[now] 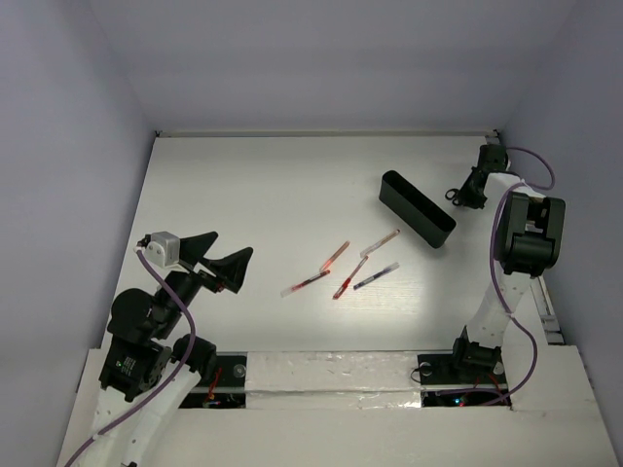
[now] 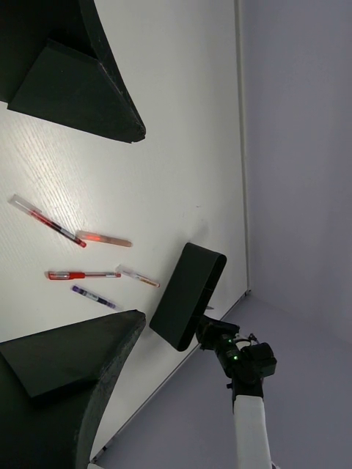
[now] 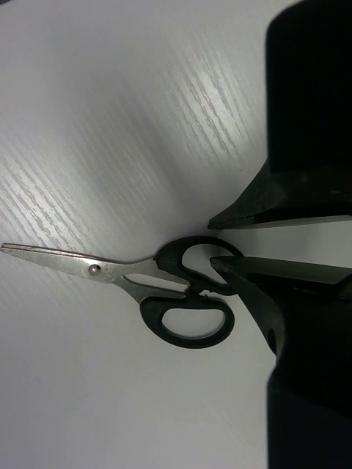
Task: Sort the stationery into containers
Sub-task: Pick up the scissors from the center of the board.
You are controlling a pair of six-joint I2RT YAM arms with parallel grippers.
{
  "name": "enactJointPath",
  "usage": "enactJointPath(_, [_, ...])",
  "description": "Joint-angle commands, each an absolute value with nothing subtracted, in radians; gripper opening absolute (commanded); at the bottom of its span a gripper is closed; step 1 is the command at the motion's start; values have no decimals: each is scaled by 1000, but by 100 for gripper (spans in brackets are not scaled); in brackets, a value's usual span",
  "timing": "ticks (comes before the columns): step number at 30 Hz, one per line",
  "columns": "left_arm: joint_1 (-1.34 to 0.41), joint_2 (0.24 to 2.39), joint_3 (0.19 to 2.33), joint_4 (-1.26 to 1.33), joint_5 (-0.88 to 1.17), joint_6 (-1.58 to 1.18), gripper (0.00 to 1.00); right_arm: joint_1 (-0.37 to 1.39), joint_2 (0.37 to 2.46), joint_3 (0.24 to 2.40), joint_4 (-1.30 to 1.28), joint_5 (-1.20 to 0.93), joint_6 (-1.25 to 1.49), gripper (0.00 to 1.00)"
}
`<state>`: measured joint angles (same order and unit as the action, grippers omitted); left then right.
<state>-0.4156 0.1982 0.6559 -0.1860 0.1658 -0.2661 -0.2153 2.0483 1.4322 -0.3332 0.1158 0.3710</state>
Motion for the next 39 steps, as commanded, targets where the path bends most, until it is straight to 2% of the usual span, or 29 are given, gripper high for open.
enactJointPath(1, [-420, 184, 684, -156, 158, -264, 99, -218, 2003, 1439, -383, 121, 353, 28])
enactJointPath(12, [-420, 183, 683, -156, 158, -264, 99, -218, 2069, 1422, -383, 110, 354, 27])
enactJointPath(15, [-420, 184, 683, -156, 158, -265, 99, -218, 2080, 1428, -385, 113, 356, 15])
enactJointPath(16, [-420, 184, 683, -155, 158, -264, 99, -218, 2080, 1428, -384, 114, 359, 5])
enactJointPath(17, [-420, 186, 681, -155, 158, -264, 99, -218, 2079, 1425, -379, 115, 365, 0])
enactJointPath(23, [-430, 202, 683, -153, 127, -281, 99, -218, 2013, 1396, -325, 167, 388, 0])
enactJointPath(27, [-430, 222, 683, -150, 63, -327, 99, -218, 1898, 1347, -262, 215, 402, 0])
enactJointPath(32, [-430, 255, 670, -120, 113, -327, 99, -218, 1720, 1319, -210, 226, 408, 0])
enactJointPath(39, [-430, 359, 695, -133, 159, -313, 99, -187, 1528, 1252, -143, 71, 423, 0])
